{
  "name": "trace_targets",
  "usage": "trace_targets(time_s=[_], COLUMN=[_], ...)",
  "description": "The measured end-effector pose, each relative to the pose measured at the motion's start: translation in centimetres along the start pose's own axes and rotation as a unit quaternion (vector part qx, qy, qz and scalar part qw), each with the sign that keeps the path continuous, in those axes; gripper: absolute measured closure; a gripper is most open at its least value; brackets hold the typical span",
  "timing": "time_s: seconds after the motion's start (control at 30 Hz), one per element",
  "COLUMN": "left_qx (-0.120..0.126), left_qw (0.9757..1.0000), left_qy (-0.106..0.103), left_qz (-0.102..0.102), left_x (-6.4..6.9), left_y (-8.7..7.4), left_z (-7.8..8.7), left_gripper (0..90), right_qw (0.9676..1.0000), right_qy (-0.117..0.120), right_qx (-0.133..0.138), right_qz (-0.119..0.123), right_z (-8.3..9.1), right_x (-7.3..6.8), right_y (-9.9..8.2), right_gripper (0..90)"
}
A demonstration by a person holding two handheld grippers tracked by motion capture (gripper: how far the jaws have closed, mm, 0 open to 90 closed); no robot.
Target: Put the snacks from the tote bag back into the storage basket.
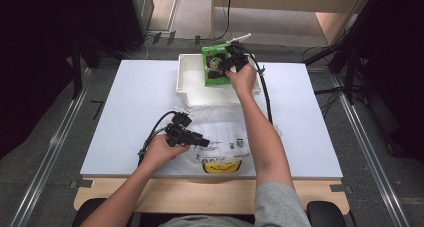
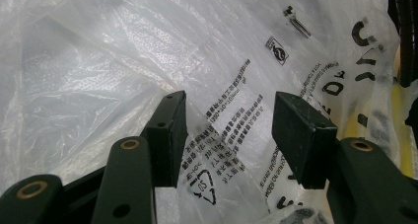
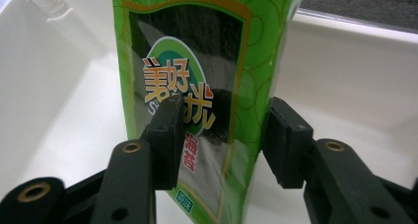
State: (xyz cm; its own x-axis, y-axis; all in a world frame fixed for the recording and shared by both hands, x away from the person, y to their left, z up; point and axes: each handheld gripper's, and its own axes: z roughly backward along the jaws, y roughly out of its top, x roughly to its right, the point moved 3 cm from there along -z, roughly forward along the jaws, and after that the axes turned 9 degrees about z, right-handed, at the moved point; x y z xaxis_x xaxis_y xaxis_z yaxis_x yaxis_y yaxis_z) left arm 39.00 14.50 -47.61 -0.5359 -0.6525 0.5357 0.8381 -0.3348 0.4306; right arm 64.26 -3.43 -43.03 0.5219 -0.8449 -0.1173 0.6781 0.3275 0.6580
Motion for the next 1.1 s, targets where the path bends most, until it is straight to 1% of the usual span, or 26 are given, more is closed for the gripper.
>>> trace_targets(time_s=[0.1, 0.2, 0.37, 0.47, 0.5, 0.73, 0.9, 1.1], left_qx=[-0.001, -0.004, -0.004, -0.006, -0.006, -0.006, -0.006, -0.005], left_qw=[1.0, 1.0, 1.0, 1.0, 1.0, 1.0, 1.0, 1.0], left_qy=[-0.001, 0.0, 0.0, 0.0, 0.0, 0.002, 0.002, 0.003], left_qz=[0.0, 0.0, 0.0, -0.001, -0.001, -0.002, -0.001, -0.001], left_x=[-0.05, -0.02, -0.02, -0.09, -0.09, -0.14, -0.14, -0.08], left_y=[0.01, -0.01, -0.01, -0.01, -0.01, -0.03, -0.04, -0.06], left_z=[-0.02, -0.05, -0.1, -0.08, -0.08, -0.1, -0.09, -0.08], left_gripper=[48.2, 48.2, 48.2, 48.2, 48.2, 48.2, 48.0, 48.0], right_qw=[1.0, 1.0, 1.0, 1.0, 1.0, 1.0, 0.9999, 0.9998], right_qy=[-0.002, 0.001, 0.0, 0.0, -0.001, -0.003, -0.009, -0.01], right_qx=[0.002, 0.0, -0.005, -0.004, -0.003, 0.0, 0.007, 0.008], right_qz=[-0.003, -0.004, -0.004, -0.002, -0.005, -0.008, -0.012, -0.015], right_z=[-0.15, -0.34, -0.68, -0.88, -0.94, -0.83, -0.47, -0.11], right_x=[-0.01, 0.02, -0.02, 0.04, 0.1, 0.35, 0.6, 0.74], right_y=[0.0, -0.08, -0.21, -0.25, -0.25, -0.24, -0.11, -0.13], right_gripper=[49.7, 48.5, 46.2, 43.0, 41.7, 39.3, 39.1, 40.4])
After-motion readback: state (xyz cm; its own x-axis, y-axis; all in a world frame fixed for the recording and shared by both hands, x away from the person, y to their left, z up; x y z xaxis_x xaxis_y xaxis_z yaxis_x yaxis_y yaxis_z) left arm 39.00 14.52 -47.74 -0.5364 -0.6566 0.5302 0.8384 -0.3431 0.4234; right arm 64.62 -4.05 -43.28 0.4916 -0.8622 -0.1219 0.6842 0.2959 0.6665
